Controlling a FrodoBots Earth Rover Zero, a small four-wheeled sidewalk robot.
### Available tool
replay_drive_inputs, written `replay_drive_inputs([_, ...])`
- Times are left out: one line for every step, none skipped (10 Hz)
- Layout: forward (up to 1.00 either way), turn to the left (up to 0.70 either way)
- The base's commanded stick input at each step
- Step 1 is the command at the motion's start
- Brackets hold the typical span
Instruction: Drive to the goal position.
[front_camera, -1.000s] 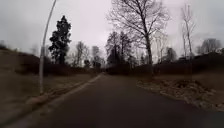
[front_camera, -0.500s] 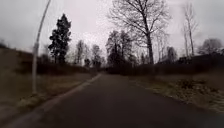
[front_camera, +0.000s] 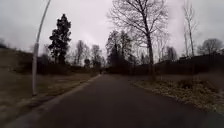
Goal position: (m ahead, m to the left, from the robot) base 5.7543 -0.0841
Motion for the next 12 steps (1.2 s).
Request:
replay_drive_inputs([0.45,0.0])
replay_drive_inputs([0.45,0.0])
replay_drive_inputs([0.45,0.0])
replay_drive_inputs([0.45,0.0])
replay_drive_inputs([0.45,0.0])
replay_drive_inputs([0.45,0.0])
replay_drive_inputs([0.45,0.0])
replay_drive_inputs([0.45,0.0])
replay_drive_inputs([0.45,0.0])
replay_drive_inputs([0.45,0.0])
replay_drive_inputs([0.45,0.0])
replay_drive_inputs([0.45,0.0])
